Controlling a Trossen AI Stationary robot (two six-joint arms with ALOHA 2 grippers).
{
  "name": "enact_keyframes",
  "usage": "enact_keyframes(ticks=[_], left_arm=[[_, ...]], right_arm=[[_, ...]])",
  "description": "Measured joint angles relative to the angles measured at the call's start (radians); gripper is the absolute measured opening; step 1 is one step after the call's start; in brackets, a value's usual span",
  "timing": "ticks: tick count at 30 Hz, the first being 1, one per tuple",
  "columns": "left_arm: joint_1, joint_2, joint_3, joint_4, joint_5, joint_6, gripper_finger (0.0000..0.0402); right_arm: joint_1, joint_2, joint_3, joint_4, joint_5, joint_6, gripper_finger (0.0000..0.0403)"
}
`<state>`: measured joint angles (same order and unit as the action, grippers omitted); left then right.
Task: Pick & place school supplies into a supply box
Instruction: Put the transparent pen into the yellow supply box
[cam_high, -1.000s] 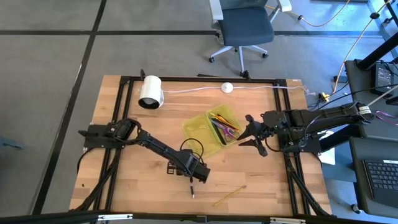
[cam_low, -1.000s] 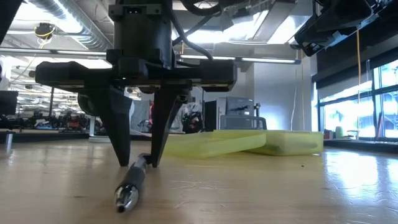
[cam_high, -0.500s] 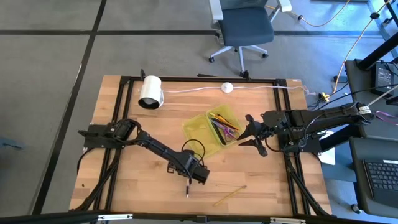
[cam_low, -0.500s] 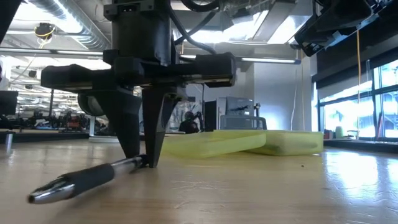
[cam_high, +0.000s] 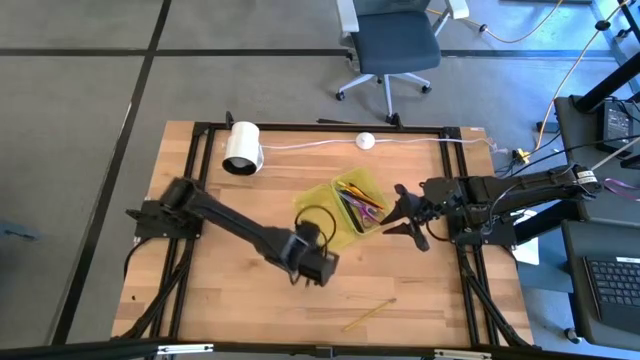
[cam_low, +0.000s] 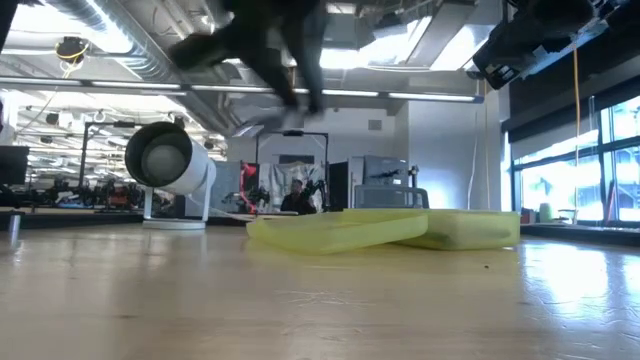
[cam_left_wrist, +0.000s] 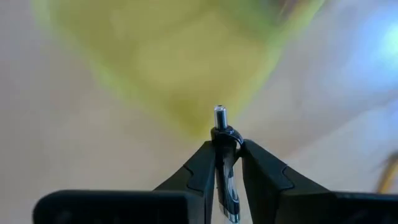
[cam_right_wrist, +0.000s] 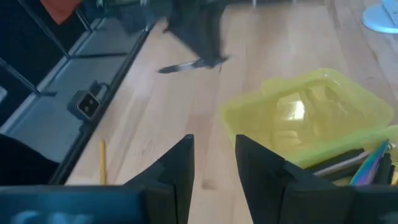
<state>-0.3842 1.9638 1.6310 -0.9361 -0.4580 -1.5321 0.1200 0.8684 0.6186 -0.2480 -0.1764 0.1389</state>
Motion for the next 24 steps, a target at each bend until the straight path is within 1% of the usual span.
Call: enact_keyframes(ticks=[3,5,7,9,12,15,17,19,21,24], left_arm=[[0.011,-0.077,0.0,0.038,-0.172,0.143,0.0053],[0.022,-0.125,0.001,0.112,-0.264,0.281,0.0053],[0.035,-0.162,0.002,0.208,-0.315,0.452,0.0054],[0.05,-0.184,0.002,0.333,-0.321,0.645,0.0053],[0.076,-0.204,0.002,0.516,-0.257,0.908,0.0054],[0.101,-0.218,0.002,0.668,-0.135,1.101,0.0054],[0.117,-0.222,0.002,0.733,-0.052,1.181,0.0054],[0.13,-0.225,0.002,0.763,0.017,1.228,0.0054],[0.142,-0.228,0.002,0.769,0.061,1.25,0.0054],[0.158,-0.229,0.002,0.772,0.092,1.277,0.0054]], right_arm=[[0.001,0.0,0.0,0.043,-0.001,0.034,0.0121],[0.001,0.0,0.0,0.106,-0.001,0.043,0.0121],[0.001,0.0,0.0,0.191,-0.001,0.041,0.0121],[0.001,0.0,0.0,0.288,-0.001,0.041,0.0121],[0.001,0.007,0.002,0.425,-0.001,0.04,0.0122],[0.001,0.027,0.002,0.507,-0.001,0.062,0.0134],[0.001,0.048,0.001,0.534,-0.001,0.074,0.0152],[0.001,0.07,0.001,0.552,0.0,0.093,0.0176],[0.001,0.094,0.001,0.579,0.0,0.093,0.0203],[0.002,0.131,0.001,0.65,0.0,0.094,0.0237]])
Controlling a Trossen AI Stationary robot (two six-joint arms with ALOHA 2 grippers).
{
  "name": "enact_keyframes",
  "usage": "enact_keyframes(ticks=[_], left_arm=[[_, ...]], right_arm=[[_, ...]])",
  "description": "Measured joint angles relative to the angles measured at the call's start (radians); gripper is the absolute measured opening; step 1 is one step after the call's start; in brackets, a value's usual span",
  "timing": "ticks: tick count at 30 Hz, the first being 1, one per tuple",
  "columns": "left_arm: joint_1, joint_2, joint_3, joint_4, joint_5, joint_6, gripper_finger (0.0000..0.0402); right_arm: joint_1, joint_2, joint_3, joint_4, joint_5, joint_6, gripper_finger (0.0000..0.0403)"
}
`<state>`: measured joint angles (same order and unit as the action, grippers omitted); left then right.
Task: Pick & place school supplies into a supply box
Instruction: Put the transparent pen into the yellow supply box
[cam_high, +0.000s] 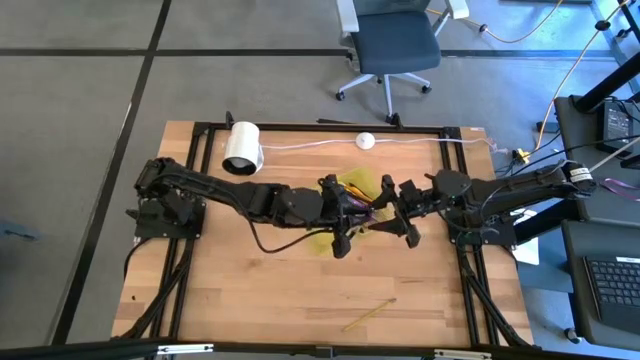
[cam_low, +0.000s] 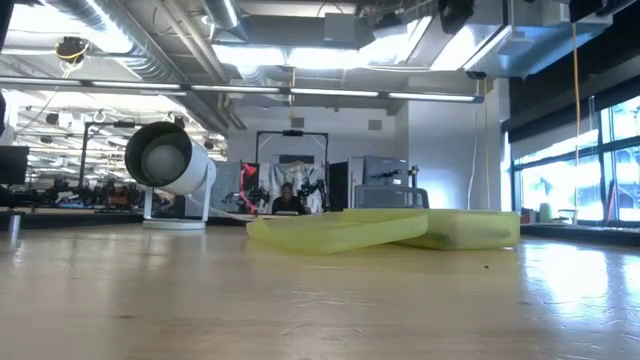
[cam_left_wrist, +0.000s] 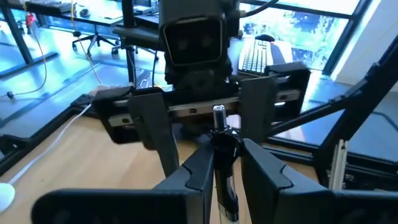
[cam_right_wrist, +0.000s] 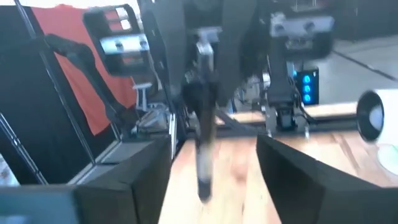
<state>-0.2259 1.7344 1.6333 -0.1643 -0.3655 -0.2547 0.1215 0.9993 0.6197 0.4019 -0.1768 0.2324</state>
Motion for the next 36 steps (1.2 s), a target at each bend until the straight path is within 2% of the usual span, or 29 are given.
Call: enact_keyframes(ticks=[5,12,17,28,36], left_arm=[[0.023,0.0,0.0,0.018,0.048,0.033,0.0054],[0.05,-0.005,0.0,0.02,0.074,0.06,0.0054],[0.062,-0.005,0.0,0.039,0.077,0.082,0.0054],[0.064,-0.005,0.0,0.088,0.075,0.135,0.0064],[0.064,-0.005,0.0,0.084,0.058,0.127,0.0097]], right_arm=[[0.0,0.06,0.0,0.109,0.0,-0.006,0.0263],[0.0,0.081,0.0,0.119,0.0,0.018,0.0252],[0.0,0.081,-0.001,0.119,0.0,0.02,0.0206],[-0.002,0.081,-0.002,0.116,0.006,0.0,0.0053],[-0.007,0.08,-0.002,0.078,0.048,0.002,0.0049]])
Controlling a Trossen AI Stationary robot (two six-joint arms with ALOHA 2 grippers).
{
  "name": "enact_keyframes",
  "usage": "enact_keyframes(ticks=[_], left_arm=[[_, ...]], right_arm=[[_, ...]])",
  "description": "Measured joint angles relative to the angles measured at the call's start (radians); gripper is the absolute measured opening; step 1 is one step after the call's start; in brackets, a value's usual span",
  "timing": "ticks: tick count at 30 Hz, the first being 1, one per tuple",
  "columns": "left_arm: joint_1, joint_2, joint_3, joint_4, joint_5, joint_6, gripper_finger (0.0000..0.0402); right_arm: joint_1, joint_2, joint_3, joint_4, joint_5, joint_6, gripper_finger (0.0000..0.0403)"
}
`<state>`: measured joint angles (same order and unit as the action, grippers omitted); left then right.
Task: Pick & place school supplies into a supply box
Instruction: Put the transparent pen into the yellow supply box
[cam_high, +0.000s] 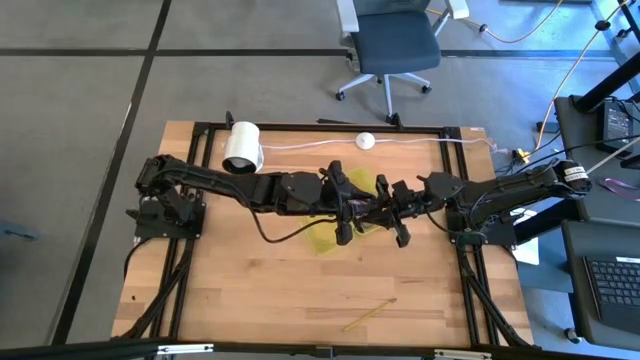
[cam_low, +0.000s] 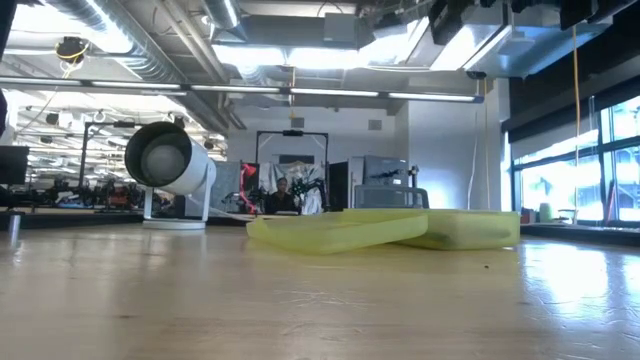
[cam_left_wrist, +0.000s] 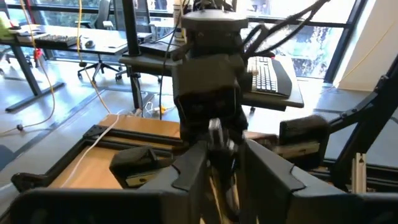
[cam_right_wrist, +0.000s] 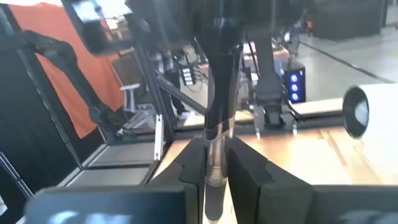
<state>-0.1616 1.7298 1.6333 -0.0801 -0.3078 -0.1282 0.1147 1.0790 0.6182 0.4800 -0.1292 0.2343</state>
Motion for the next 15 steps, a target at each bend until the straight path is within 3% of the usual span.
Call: enact_keyframes(ticks=[8,15], left_arm=[[0.001,-0.031,0.0,-0.096,-0.02,0.077,0.0172],[-0.005,-0.137,0.002,-0.43,-0.129,-0.124,0.0186]], right_arm=[[-0.04,-0.002,0.0,-0.129,0.022,0.097,0.0049],[-0.123,-0.002,0.0,-0.443,0.114,0.211,0.0049]])
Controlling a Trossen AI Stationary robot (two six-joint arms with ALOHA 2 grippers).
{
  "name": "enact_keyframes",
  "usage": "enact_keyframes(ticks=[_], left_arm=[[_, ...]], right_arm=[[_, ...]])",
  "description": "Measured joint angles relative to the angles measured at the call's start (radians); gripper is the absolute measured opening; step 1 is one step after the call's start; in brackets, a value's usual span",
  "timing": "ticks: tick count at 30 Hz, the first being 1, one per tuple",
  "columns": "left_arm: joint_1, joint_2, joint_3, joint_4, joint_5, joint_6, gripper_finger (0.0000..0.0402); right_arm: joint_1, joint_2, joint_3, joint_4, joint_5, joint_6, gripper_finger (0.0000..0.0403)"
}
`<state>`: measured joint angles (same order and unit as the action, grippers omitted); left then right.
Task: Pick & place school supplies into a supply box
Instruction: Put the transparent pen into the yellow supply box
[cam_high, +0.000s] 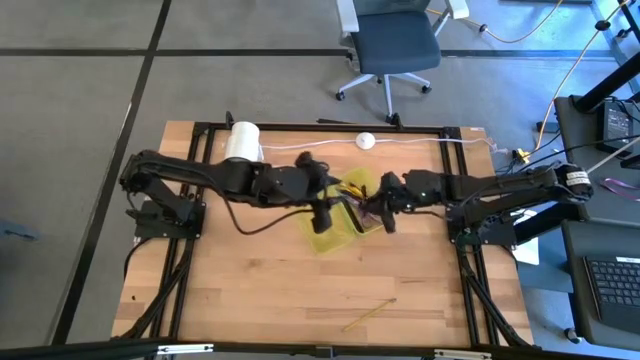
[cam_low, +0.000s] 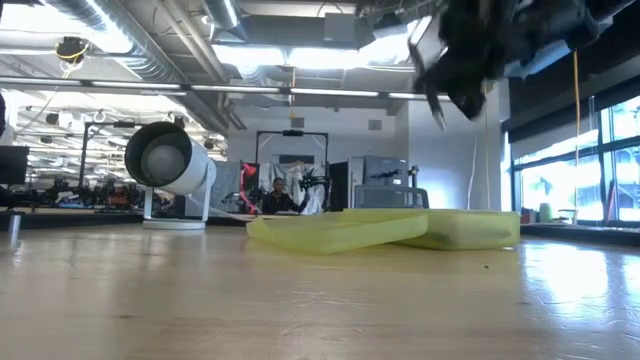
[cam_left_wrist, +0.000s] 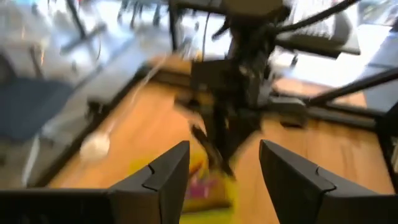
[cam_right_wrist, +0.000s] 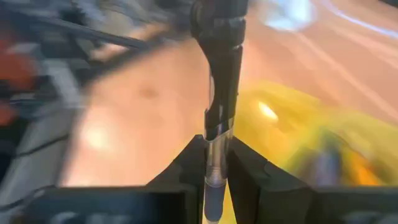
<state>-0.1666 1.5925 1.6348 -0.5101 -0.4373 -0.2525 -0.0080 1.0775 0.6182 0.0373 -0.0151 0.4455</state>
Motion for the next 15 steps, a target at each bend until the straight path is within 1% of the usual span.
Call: enact_keyframes(ticks=[3,5,7,10,13,15], left_arm=[[-0.009,-0.017,0.0,-0.12,0.0,-0.117,0.0184],[-0.018,-0.017,0.0,-0.18,0.001,-0.165,0.0185],[-0.025,-0.008,0.0,-0.219,-0.003,-0.181,0.0186],[-0.036,0.015,0.0,-0.27,-0.015,-0.191,0.0186],[-0.042,0.032,0.0,-0.28,-0.014,-0.219,0.0185],[-0.042,0.042,0.0,-0.287,-0.012,-0.23,0.0186]], right_arm=[[-0.055,0.006,0.0,-0.127,0.052,0.053,0.0049],[-0.091,0.022,0.0,-0.192,0.052,0.074,0.0049],[-0.117,0.049,0.0,-0.204,0.045,0.07,0.0049],[-0.151,0.103,0.0,-0.199,-0.014,0.051,0.0049],[-0.177,0.162,0.0,-0.199,-0.106,0.097,0.0049],[-0.181,0.204,0.0,-0.198,-0.131,0.123,0.0049]])
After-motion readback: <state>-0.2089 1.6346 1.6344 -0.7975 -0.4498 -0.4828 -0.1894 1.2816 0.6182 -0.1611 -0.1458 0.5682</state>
